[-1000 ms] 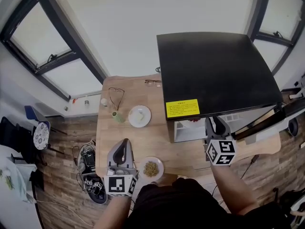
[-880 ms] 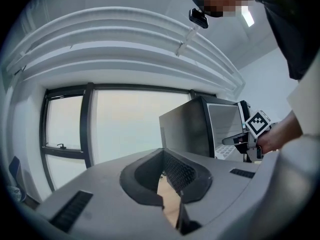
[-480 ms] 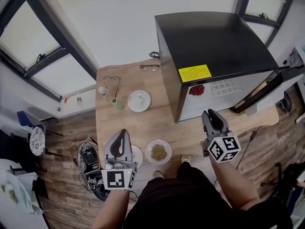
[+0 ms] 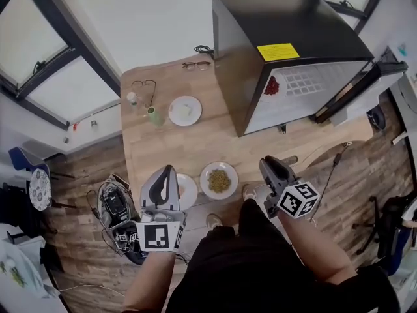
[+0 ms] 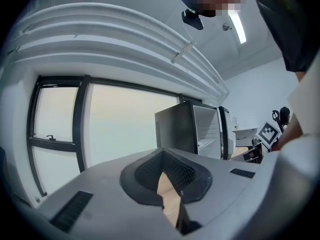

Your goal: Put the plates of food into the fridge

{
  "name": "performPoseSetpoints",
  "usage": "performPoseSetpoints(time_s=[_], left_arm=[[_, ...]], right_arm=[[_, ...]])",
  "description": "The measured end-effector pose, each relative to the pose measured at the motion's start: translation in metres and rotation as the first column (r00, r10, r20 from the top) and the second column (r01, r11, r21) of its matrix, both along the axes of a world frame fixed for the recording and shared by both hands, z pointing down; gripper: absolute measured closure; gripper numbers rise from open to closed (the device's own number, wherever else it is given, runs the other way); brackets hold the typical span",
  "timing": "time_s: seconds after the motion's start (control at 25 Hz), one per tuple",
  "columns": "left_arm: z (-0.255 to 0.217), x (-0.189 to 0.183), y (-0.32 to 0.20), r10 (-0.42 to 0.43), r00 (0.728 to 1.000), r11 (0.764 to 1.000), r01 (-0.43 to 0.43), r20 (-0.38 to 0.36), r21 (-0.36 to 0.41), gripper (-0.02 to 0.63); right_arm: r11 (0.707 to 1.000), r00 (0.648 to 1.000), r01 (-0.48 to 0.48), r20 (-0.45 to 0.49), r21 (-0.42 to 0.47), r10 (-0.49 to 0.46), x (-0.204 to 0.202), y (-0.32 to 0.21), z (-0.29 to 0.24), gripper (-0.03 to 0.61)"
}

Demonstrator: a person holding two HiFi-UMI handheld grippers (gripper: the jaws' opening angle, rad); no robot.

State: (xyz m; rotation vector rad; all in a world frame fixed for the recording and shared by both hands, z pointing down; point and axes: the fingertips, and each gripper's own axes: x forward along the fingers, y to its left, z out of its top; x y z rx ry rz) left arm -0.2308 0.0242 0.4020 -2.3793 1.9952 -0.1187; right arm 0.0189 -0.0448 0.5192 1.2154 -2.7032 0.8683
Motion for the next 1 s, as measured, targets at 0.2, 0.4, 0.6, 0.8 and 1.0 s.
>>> performPoseSetpoints(time_s=[0.2, 0.4, 0.6, 0.8, 1.0], left_arm=[[0.007, -0.008, 0.015, 0.003, 1.000, 1.000, -0.003, -0.004, -0.012, 0.609], [0.014, -0.012, 0.029, 0.017, 1.000, 0.999, -0.017, 0.000, -0.028, 0.609], [0.027, -0.015, 0.036, 0.017, 1.000, 0.998, -0.017, 0.007, -0.057, 0.609], [0.036, -0.018, 0.039, 0.013, 1.000, 0.997, -0.012, 0.011, -0.082, 0.609], [0.038, -0.029, 0.043, -0.010, 1.000, 0.996, 0.011, 0.014, -0.094, 0.609]], right_arm=[[0.988, 0.999, -0.036, 0.017, -0.153, 0.039, -0.003, 0.036, 0.055, 0.469], [0.955, 0.994, -0.028, 0.092, -0.296, 0.057, -0.012, 0.061, 0.098, 0.465], [0.921, 0.992, 0.021, 0.126, -0.389, 0.030, -0.029, 0.082, 0.134, 0.440], [0.896, 0.995, 0.061, 0.100, -0.440, -0.019, -0.040, 0.093, 0.171, 0.411], [0.858, 0.992, 0.037, 0.122, -0.513, 0.030, -0.044, 0.093, 0.193, 0.400]])
